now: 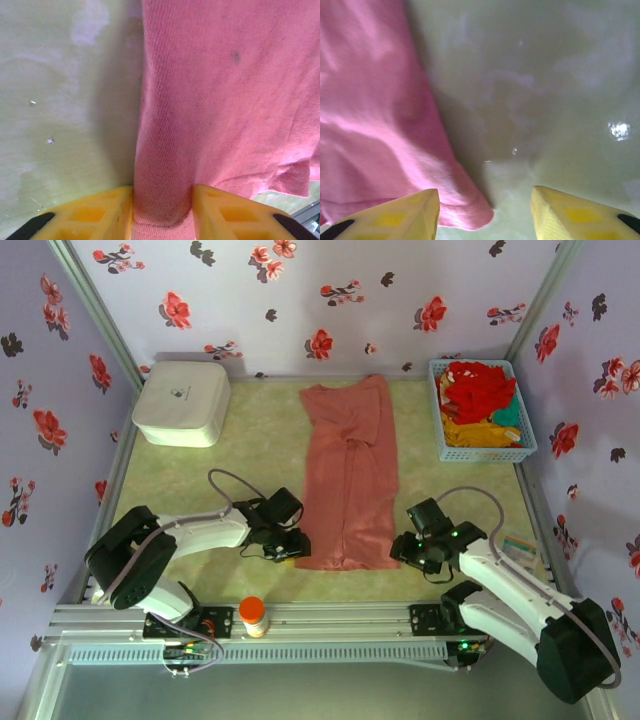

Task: Fold and stack the t-shirts

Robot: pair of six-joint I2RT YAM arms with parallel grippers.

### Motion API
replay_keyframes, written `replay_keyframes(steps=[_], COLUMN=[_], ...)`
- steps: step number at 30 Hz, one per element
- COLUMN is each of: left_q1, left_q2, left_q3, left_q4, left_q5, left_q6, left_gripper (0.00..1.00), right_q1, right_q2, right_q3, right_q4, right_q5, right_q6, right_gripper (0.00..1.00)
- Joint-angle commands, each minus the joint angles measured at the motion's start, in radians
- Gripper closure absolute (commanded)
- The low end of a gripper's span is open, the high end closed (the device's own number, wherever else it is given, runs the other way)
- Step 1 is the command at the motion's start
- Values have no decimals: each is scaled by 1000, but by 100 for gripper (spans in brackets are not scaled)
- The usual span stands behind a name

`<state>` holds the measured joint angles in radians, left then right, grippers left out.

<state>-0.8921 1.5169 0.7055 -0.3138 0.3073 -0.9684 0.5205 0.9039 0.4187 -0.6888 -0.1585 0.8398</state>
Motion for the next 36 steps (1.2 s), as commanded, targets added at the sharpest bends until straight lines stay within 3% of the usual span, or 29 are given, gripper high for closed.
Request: replay_keyframes(steps=[1, 12, 29, 32, 36], left_q1=[-50, -59, -60, -61, -61], left_q2=[63, 47, 39, 46, 33], left_q3=[-23, -12, -2, 6, 18], left_q4=[93, 45, 7, -6, -59], left_q5=[81, 43, 21, 19, -3], left_q6=[-16, -12, 9, 14, 25], left_gripper=[67, 85, 88, 89, 100], right_q1=[23, 74, 127, 136, 138], right_q2=[-12, -39, -45, -51, -89], right_q3=[-37, -110, -104, -104, -100], right_q4=[67, 248, 280, 256, 186], right_q5=[-38, -108, -127, -115, -76], right_q6=[50, 120, 111, 115, 144], right_gripper=[50, 63, 65, 71, 89])
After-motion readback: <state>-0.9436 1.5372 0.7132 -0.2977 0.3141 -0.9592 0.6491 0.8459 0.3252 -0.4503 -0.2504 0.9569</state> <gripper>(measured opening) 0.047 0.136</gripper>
